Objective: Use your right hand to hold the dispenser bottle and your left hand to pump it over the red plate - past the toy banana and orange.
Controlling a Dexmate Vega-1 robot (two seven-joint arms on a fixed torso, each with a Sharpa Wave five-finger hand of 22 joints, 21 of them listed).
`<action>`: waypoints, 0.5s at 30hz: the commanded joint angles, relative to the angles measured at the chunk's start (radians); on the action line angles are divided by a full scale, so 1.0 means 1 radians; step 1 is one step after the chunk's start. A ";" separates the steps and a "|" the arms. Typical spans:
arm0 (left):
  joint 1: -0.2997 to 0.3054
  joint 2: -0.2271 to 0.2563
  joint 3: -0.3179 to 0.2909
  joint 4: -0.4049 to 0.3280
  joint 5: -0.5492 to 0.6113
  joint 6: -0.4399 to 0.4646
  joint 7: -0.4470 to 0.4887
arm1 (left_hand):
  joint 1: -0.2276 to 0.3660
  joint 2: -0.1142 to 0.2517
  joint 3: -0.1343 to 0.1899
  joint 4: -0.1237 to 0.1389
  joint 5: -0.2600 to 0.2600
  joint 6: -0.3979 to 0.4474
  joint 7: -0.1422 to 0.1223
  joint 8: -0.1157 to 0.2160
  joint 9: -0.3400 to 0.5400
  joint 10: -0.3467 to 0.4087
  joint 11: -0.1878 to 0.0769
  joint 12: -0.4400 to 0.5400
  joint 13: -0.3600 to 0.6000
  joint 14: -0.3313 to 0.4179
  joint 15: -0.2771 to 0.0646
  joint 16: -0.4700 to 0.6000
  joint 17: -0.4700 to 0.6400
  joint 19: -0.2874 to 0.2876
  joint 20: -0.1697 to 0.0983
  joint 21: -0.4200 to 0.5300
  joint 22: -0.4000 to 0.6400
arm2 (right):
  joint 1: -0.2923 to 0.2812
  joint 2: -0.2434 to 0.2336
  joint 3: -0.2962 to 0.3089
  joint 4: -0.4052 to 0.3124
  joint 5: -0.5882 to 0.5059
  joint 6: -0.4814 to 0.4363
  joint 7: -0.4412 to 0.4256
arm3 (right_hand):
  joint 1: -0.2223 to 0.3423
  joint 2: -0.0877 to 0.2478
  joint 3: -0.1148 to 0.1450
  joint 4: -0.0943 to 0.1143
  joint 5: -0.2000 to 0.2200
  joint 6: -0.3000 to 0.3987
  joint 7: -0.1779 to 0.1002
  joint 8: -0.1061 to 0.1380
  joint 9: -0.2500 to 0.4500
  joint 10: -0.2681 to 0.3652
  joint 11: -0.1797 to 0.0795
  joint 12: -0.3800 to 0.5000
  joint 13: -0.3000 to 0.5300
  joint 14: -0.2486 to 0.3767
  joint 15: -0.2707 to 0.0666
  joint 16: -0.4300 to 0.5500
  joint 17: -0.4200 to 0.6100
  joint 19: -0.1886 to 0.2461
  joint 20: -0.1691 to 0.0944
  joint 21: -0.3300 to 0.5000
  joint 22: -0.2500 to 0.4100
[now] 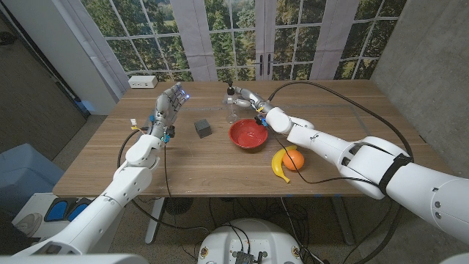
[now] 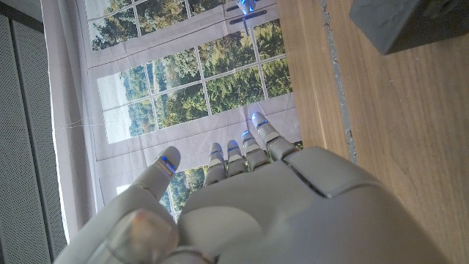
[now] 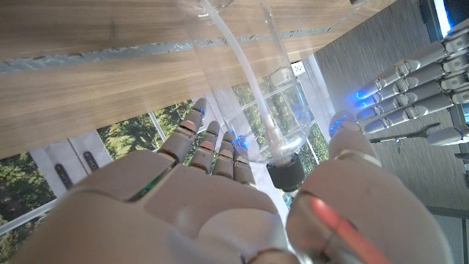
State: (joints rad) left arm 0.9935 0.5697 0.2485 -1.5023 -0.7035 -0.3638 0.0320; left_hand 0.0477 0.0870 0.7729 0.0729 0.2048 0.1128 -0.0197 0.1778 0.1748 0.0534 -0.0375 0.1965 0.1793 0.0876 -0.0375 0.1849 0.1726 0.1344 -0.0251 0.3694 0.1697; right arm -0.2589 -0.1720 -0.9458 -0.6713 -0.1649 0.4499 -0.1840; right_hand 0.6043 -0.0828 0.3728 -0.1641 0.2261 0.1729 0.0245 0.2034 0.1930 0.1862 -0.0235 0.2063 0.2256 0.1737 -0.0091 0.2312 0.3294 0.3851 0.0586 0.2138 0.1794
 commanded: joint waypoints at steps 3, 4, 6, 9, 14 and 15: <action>0.023 0.009 -0.010 -0.027 0.000 0.001 0.012 | -0.010 0.065 0.007 -0.002 -0.003 0.010 -0.001 0.006 0.001 0.008 0.001 -0.002 0.001 0.008 -0.019 -0.001 0.003 0.012 -0.001 -0.006 0.004 | -0.004 0.010 -0.015 -0.010 -0.024 -0.028 -0.056 | 0.095 0.038 0.022 -0.005 0.009 0.069 -0.031 0.032 0.006 0.062 -0.020 0.025 0.010 0.089 -0.044 0.048 0.011 0.084 -0.026 0.034 0.011; 0.025 0.010 -0.010 -0.030 0.002 0.002 0.016 | -0.010 0.065 0.007 -0.002 -0.003 0.010 0.000 0.006 0.001 0.008 0.001 -0.002 0.001 0.008 -0.019 -0.001 0.003 0.012 0.000 -0.006 0.004 | -0.001 0.011 -0.016 -0.007 -0.024 -0.028 -0.052 | 0.101 0.042 0.022 -0.003 0.007 0.079 -0.035 0.035 0.006 0.070 -0.022 0.027 0.011 0.104 -0.046 0.056 0.013 0.095 -0.028 0.039 0.012; 0.026 0.012 -0.012 -0.031 0.002 0.004 0.018 | -0.010 0.065 0.007 -0.002 -0.003 0.010 -0.001 0.006 0.001 0.009 0.001 -0.002 0.001 0.008 -0.019 -0.002 0.002 0.013 0.000 -0.007 0.004 | 0.008 0.020 -0.013 0.018 -0.003 -0.014 -0.016 | 0.128 0.066 0.024 0.000 -0.006 0.124 -0.054 0.048 0.007 0.135 -0.035 0.050 0.017 0.155 -0.071 0.086 0.026 0.122 -0.041 0.050 0.016; 0.026 0.012 -0.012 -0.030 0.005 0.001 0.017 | -0.010 0.064 0.008 -0.003 -0.003 0.009 -0.001 0.006 0.001 0.008 0.001 -0.002 0.001 0.008 -0.020 -0.002 0.002 0.013 0.000 -0.008 0.004 | 0.009 0.027 -0.016 0.034 -0.005 0.008 -0.035 | 0.150 0.095 0.023 0.005 -0.023 0.180 -0.063 0.066 0.009 0.183 -0.043 0.068 0.027 0.195 -0.098 0.116 0.043 0.141 -0.058 0.061 0.021; 0.023 0.008 -0.012 -0.024 -0.002 -0.004 0.007 | -0.010 0.064 0.008 -0.003 -0.003 0.010 -0.001 0.006 0.001 0.008 0.001 -0.002 0.001 0.008 -0.019 -0.002 0.002 0.014 -0.001 -0.009 0.004 | -0.002 0.017 -0.029 -0.001 -0.051 -0.022 -0.115 | 0.187 0.144 0.005 0.005 -0.049 0.302 -0.083 0.105 0.015 0.300 -0.074 0.117 0.064 0.304 -0.157 0.214 0.109 0.181 -0.079 0.092 0.032; 0.024 0.011 -0.012 -0.026 0.000 -0.002 0.007 | -0.010 0.064 0.008 -0.003 -0.003 0.010 -0.002 0.006 0.001 0.008 0.001 -0.002 0.001 0.008 -0.019 -0.002 0.002 0.014 0.000 -0.010 0.004 | 0.000 0.021 -0.022 0.008 -0.029 -0.014 -0.085 | 0.210 0.159 -0.001 0.000 -0.050 0.321 -0.091 0.111 0.016 0.319 -0.080 0.127 0.079 0.343 -0.183 0.260 0.147 0.204 -0.094 0.113 0.042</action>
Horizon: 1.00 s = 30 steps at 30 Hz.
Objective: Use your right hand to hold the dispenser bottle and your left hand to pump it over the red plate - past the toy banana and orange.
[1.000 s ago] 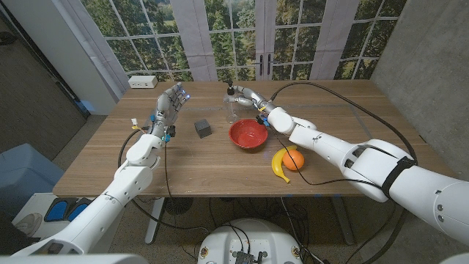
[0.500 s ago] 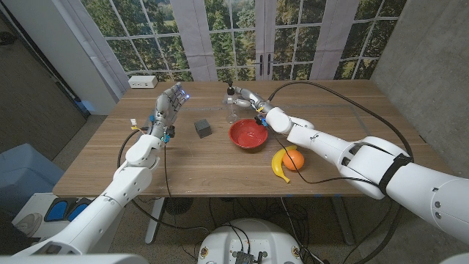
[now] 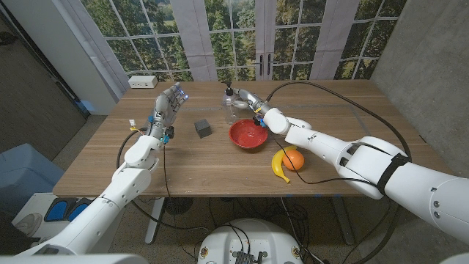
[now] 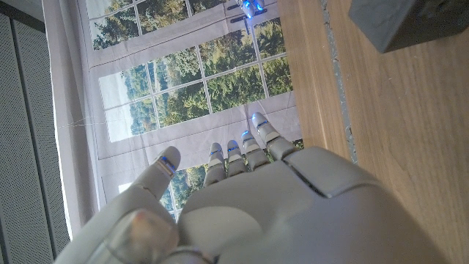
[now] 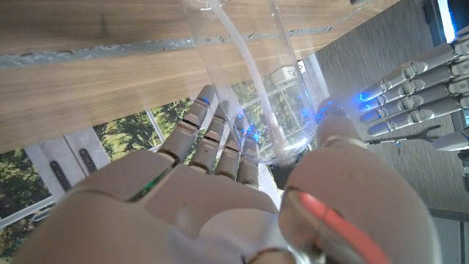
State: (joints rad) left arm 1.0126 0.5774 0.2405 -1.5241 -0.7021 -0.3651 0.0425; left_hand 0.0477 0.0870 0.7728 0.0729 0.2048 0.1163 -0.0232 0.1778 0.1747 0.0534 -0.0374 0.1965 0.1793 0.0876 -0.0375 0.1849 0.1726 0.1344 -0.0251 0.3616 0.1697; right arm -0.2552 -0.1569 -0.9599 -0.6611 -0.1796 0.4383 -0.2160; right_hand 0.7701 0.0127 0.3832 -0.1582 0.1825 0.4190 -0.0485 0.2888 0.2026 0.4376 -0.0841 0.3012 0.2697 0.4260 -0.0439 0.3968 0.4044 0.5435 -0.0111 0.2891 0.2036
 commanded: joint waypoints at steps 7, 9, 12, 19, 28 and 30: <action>0.003 0.002 -0.004 0.000 -0.001 -0.003 -0.006 | -0.010 0.064 0.009 -0.003 -0.004 0.008 -0.003 0.006 0.001 0.008 0.001 -0.002 0.001 0.008 -0.019 -0.002 0.002 0.015 -0.001 -0.004 0.004 | 0.009 0.023 -0.020 0.045 -0.030 0.027 -0.097 | 0.313 0.147 0.012 -0.024 -0.004 0.230 -0.035 0.079 0.020 0.204 -0.042 0.102 0.127 0.314 -0.190 0.365 0.359 0.144 -0.101 0.244 0.147; 0.003 0.001 -0.004 0.001 -0.006 -0.004 -0.011 | -0.010 0.064 0.009 -0.003 -0.004 0.009 -0.004 0.007 0.001 0.008 0.001 -0.003 0.001 0.009 -0.019 -0.002 0.002 0.015 -0.001 -0.005 0.004 | 0.011 0.037 -0.014 0.075 -0.015 0.052 -0.105 | 0.369 0.157 0.036 -0.027 -0.002 0.281 -0.035 0.099 0.023 0.254 -0.044 0.121 0.144 0.361 -0.191 0.374 0.388 0.154 -0.131 0.302 0.188; 0.003 0.002 -0.004 0.000 -0.004 -0.005 -0.011 | -0.010 0.064 0.009 -0.003 -0.004 0.009 -0.004 0.007 0.001 0.008 0.001 -0.003 0.001 0.009 -0.019 -0.002 0.002 0.015 -0.001 -0.006 0.004 | 0.020 0.046 -0.016 0.105 -0.004 0.074 -0.098 | 0.419 0.167 0.064 -0.010 -0.002 0.359 -0.031 0.129 0.029 0.333 -0.046 0.150 0.172 0.440 -0.189 0.376 0.425 0.159 -0.154 0.396 0.244; 0.005 0.003 -0.005 -0.001 -0.004 -0.004 -0.009 | -0.011 0.063 0.009 -0.003 -0.004 0.010 -0.005 0.007 0.001 0.008 0.002 -0.003 0.001 0.008 -0.019 -0.002 0.002 0.016 -0.001 -0.008 0.004 | 0.032 0.062 -0.027 0.159 -0.001 0.122 -0.135 | 0.446 0.155 0.078 -0.014 -0.003 0.423 -0.014 0.154 0.031 0.395 -0.028 0.172 0.194 0.509 -0.188 0.360 0.438 0.200 -0.184 0.482 0.267; 0.007 0.004 -0.006 0.001 -0.004 -0.009 -0.013 | -0.011 0.063 0.010 -0.003 -0.004 0.012 -0.006 0.007 0.001 0.007 0.002 -0.003 0.001 0.008 -0.019 -0.002 0.002 0.016 -0.001 -0.010 0.004 | 0.044 0.066 -0.044 0.191 -0.012 0.169 -0.215 | 0.464 0.145 0.079 -0.013 -0.009 0.443 -0.013 0.159 0.029 0.412 -0.024 0.163 0.190 0.553 -0.189 0.327 0.421 0.213 -0.198 0.543 0.281; 0.006 0.000 -0.006 0.004 -0.005 -0.012 -0.013 | -0.011 0.063 0.010 -0.003 -0.004 0.012 -0.006 0.007 0.002 0.007 0.002 -0.003 0.001 0.008 -0.019 -0.003 0.002 0.017 -0.001 -0.011 0.004 | 0.047 0.067 -0.039 0.197 0.001 0.180 -0.209 | 0.466 0.144 0.078 -0.012 -0.010 0.445 -0.013 0.158 0.028 0.415 -0.023 0.161 0.189 0.559 -0.188 0.320 0.417 0.209 -0.198 0.550 0.283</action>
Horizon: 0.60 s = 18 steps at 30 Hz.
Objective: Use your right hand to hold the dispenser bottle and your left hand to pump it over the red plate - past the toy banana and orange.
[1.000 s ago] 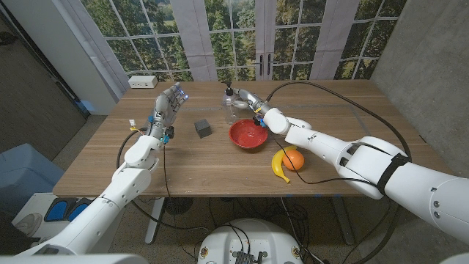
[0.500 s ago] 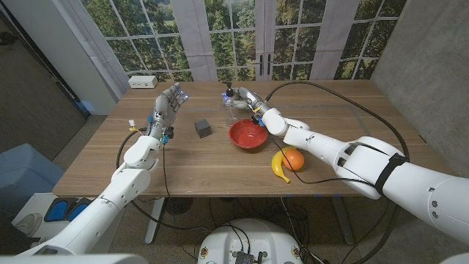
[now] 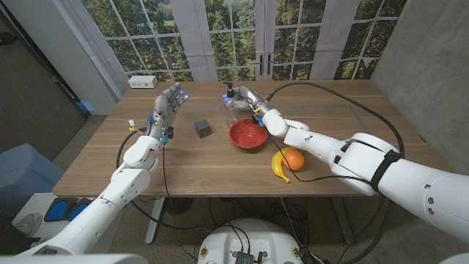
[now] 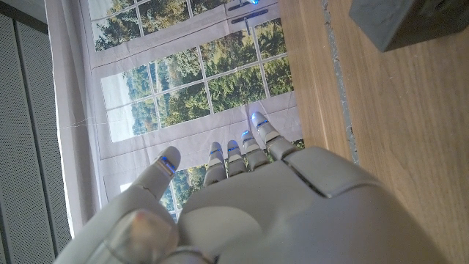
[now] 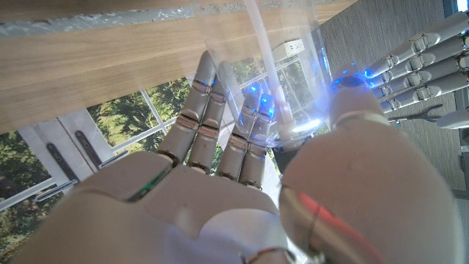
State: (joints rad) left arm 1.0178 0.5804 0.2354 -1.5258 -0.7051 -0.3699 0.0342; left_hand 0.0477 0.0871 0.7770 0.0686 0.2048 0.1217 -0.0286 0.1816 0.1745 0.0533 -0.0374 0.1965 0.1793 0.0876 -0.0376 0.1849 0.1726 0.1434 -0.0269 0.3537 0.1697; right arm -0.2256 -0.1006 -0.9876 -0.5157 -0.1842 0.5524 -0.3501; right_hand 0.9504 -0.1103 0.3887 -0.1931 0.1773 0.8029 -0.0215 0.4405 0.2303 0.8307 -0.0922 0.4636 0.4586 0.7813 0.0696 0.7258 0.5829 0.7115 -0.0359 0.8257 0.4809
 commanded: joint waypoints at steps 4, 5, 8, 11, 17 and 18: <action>0.000 -0.005 0.000 0.009 -0.003 -0.009 -0.008 | -0.011 0.063 0.006 0.001 -0.004 0.007 -0.001 0.004 0.002 0.007 0.002 -0.003 0.001 0.007 -0.020 -0.003 0.002 0.008 0.000 -0.005 0.004 | 0.028 0.006 -0.020 0.047 -0.008 0.062 -0.100 | 0.290 0.263 0.071 0.023 -0.005 0.069 -0.041 0.008 0.000 0.030 -0.018 -0.005 -0.003 0.209 -0.302 -0.029 0.226 0.034 -0.173 0.031 0.010; -0.001 -0.004 0.000 0.009 -0.006 -0.008 -0.012 | -0.011 0.063 0.006 0.001 -0.004 0.008 -0.001 0.004 0.002 0.007 0.002 -0.003 0.001 0.007 -0.019 -0.003 0.002 0.008 0.001 -0.005 0.004 | 0.032 0.010 -0.022 0.057 -0.009 0.065 -0.110 | 0.291 0.262 0.071 0.024 -0.005 0.070 -0.041 0.008 0.000 0.032 -0.018 -0.006 -0.004 0.210 -0.302 -0.031 0.224 0.033 -0.173 0.034 0.010; -0.004 -0.010 0.001 0.014 -0.002 -0.016 -0.009 | -0.011 0.063 0.007 0.001 -0.004 0.008 -0.001 0.004 0.002 0.008 0.001 -0.003 0.001 0.007 -0.019 -0.003 0.002 0.009 0.000 -0.006 0.005 | 0.045 0.013 -0.027 0.066 -0.010 0.069 -0.107 | 0.293 0.260 0.069 0.023 -0.005 0.075 -0.041 0.009 -0.001 0.035 -0.019 -0.007 -0.005 0.214 -0.303 -0.038 0.219 0.031 -0.173 0.041 0.012; -0.008 -0.013 0.003 0.017 0.000 -0.018 -0.010 | -0.011 0.063 0.007 0.001 -0.004 0.008 -0.002 0.004 0.002 0.007 0.001 -0.003 0.001 0.007 -0.019 -0.003 0.002 0.009 0.000 -0.007 0.005 | 0.058 0.017 -0.036 0.080 -0.012 0.074 -0.114 | 0.295 0.259 0.068 0.024 -0.005 0.077 -0.042 0.008 -0.002 0.037 -0.019 -0.009 -0.006 0.215 -0.303 -0.049 0.210 0.029 -0.172 0.050 0.013; -0.014 -0.021 0.006 0.027 0.000 -0.023 -0.010 | -0.011 0.063 0.008 0.001 -0.004 0.008 -0.002 0.003 0.002 0.008 0.001 -0.003 0.001 0.007 -0.020 -0.003 0.002 0.009 0.000 -0.009 0.005 | 0.077 0.016 -0.050 0.090 -0.011 0.075 -0.109 | 0.297 0.256 0.065 0.025 -0.004 0.081 -0.045 0.008 -0.003 0.046 -0.021 -0.013 -0.009 0.225 -0.303 -0.058 0.205 0.025 -0.172 0.064 0.015; -0.014 -0.020 0.007 0.026 0.002 -0.022 -0.009 | -0.011 0.063 0.008 0.001 -0.004 0.009 -0.002 0.004 0.002 0.008 0.001 -0.003 0.001 0.007 -0.020 -0.003 0.002 0.010 0.000 -0.009 0.005 | 0.078 0.016 -0.053 0.089 -0.015 0.075 -0.118 | 0.298 0.256 0.065 0.025 -0.004 0.081 -0.045 0.008 -0.003 0.046 -0.021 -0.014 -0.010 0.224 -0.303 -0.063 0.201 0.025 -0.172 0.067 0.015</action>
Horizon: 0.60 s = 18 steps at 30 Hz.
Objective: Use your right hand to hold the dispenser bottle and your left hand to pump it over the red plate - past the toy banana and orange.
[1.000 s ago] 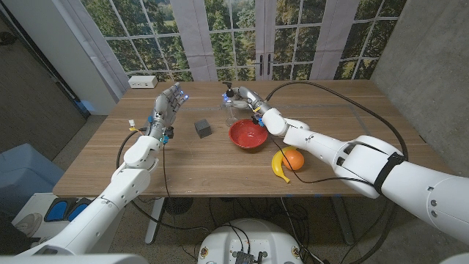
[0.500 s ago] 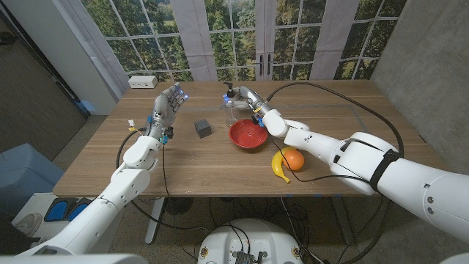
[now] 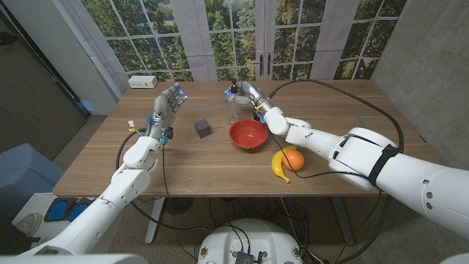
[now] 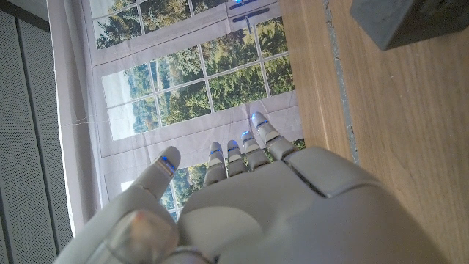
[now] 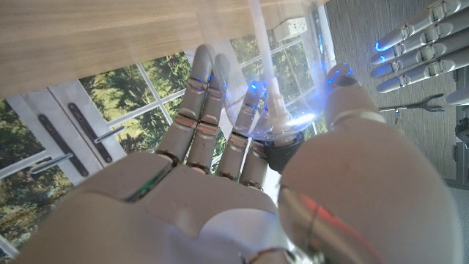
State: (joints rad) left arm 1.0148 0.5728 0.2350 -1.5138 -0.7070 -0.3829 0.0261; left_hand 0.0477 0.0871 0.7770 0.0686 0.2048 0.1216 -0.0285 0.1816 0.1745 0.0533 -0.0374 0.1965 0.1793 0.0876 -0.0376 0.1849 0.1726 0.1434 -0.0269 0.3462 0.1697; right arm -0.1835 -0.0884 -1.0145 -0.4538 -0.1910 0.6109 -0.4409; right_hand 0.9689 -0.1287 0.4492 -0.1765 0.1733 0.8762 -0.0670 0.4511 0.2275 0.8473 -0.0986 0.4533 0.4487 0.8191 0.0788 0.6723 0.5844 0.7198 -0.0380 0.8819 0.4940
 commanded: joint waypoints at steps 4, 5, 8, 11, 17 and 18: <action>-0.015 -0.014 0.010 0.017 0.004 -0.007 -0.001 | -0.011 0.063 0.008 0.001 -0.004 0.009 -0.002 0.003 0.002 0.008 0.001 -0.003 0.001 0.007 -0.020 -0.003 0.002 0.010 0.001 -0.003 0.005 | 0.047 0.004 -0.031 0.035 -0.002 0.013 -0.015 | 0.281 0.274 0.003 0.009 0.001 0.010 -0.002 -0.003 -0.001 0.031 -0.016 -0.005 -0.001 0.192 -0.312 -0.014 0.197 0.015 -0.170 0.019 0.003; -0.016 -0.018 0.011 0.021 0.005 -0.012 0.000 | -0.011 0.063 0.008 0.000 -0.004 0.009 -0.003 0.003 0.002 0.007 0.002 -0.003 0.001 0.007 -0.021 -0.003 0.002 0.010 0.001 -0.003 0.005 | 0.050 0.005 -0.032 0.036 0.002 0.013 -0.006 | 0.281 0.273 0.002 0.009 0.001 0.011 -0.001 -0.004 -0.001 0.032 -0.016 -0.006 -0.002 0.195 -0.312 -0.014 0.197 0.015 -0.170 0.021 0.003; -0.020 -0.018 0.014 0.025 0.005 -0.008 -0.003 | -0.011 0.063 0.008 0.000 -0.004 0.010 -0.001 0.004 0.002 0.007 0.003 -0.003 0.001 0.006 -0.020 -0.003 0.002 0.011 0.001 -0.004 0.005 | 0.059 0.007 -0.039 0.042 0.004 0.009 0.001 | 0.283 0.273 0.001 0.009 0.001 0.013 -0.003 -0.004 -0.001 0.036 -0.016 -0.007 -0.003 0.200 -0.312 -0.016 0.197 0.016 -0.169 0.027 0.004; -0.022 -0.020 0.016 0.026 0.006 -0.008 -0.002 | -0.011 0.063 0.009 0.000 -0.004 0.010 -0.002 0.004 0.002 0.006 0.002 -0.003 0.001 0.006 -0.020 -0.003 0.002 0.011 0.001 -0.005 0.005 | 0.067 0.007 -0.046 0.046 0.004 0.006 0.003 | 0.285 0.270 -0.001 0.008 0.002 0.015 -0.002 -0.005 -0.002 0.038 -0.016 -0.011 -0.006 0.206 -0.313 -0.020 0.194 0.019 -0.169 0.038 0.005; -0.025 -0.026 0.018 0.029 0.009 -0.014 0.001 | -0.011 0.063 0.009 0.000 -0.004 0.011 -0.002 0.004 0.002 0.007 0.002 -0.003 0.001 0.006 -0.020 -0.003 0.001 0.012 0.001 -0.007 0.005 | 0.084 0.004 -0.054 0.047 0.006 0.006 0.003 | 0.289 0.267 -0.005 0.008 0.002 0.017 -0.003 -0.007 -0.004 0.039 -0.022 -0.018 -0.011 0.213 -0.313 -0.031 0.186 0.019 -0.169 0.054 0.007; -0.026 -0.024 0.018 0.028 0.008 -0.011 -0.003 | -0.011 0.063 0.009 0.000 -0.004 0.011 -0.003 0.004 0.002 0.007 0.003 -0.003 0.001 0.006 -0.019 -0.004 0.001 0.012 0.001 -0.007 0.005 | 0.087 0.002 -0.056 0.046 0.006 0.006 0.009 | 0.289 0.267 -0.005 0.008 0.003 0.019 -0.003 -0.007 -0.004 0.039 -0.024 -0.018 -0.011 0.216 -0.313 -0.031 0.187 0.019 -0.169 0.056 0.007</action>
State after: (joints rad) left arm 0.9967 0.5553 0.2470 -1.4927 -0.7022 -0.3918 0.0247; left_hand 0.0477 0.0871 0.7770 0.0686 0.2048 0.1216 -0.0285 0.1815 0.1745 0.0533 -0.0374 0.1965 0.1793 0.0876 -0.0376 0.1849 0.1726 0.1470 -0.0232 0.3401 0.1697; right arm -0.1273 -0.0836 -1.0522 -0.4171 -0.1910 0.6215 -0.4455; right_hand 0.9741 -0.1339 0.4460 -0.1733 0.1733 0.8809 -0.0716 0.4470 0.2226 0.8703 -0.1110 0.4390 0.4353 0.8404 0.0821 0.6447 0.5844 0.7197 -0.0381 0.9257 0.4987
